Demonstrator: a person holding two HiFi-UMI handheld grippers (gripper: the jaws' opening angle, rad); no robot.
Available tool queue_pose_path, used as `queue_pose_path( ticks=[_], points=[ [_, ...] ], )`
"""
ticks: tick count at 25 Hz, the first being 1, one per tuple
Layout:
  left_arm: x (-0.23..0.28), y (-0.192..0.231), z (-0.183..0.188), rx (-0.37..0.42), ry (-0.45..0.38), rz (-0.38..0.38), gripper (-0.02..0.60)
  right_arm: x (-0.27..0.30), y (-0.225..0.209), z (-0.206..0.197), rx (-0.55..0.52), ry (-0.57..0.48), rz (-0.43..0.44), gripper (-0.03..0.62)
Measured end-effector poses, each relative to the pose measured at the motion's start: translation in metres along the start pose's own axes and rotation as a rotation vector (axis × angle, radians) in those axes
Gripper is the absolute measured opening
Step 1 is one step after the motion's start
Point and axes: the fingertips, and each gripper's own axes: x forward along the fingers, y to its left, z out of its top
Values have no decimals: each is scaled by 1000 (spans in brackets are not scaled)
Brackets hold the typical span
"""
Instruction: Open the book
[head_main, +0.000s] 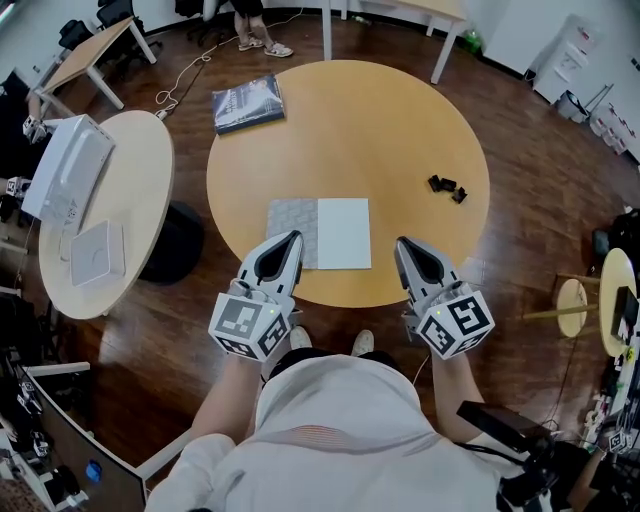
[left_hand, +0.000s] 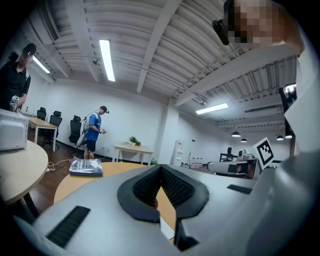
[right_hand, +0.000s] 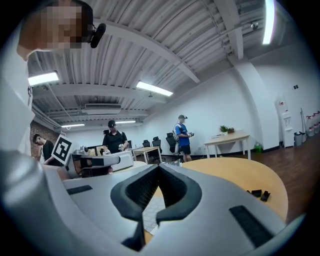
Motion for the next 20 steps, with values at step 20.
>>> queue_pose_path(
  ticks=[20],
  points=[
    [-7,11,-3,-13,17,13,11,7,8,0,-26,10,14,2]
  ],
)
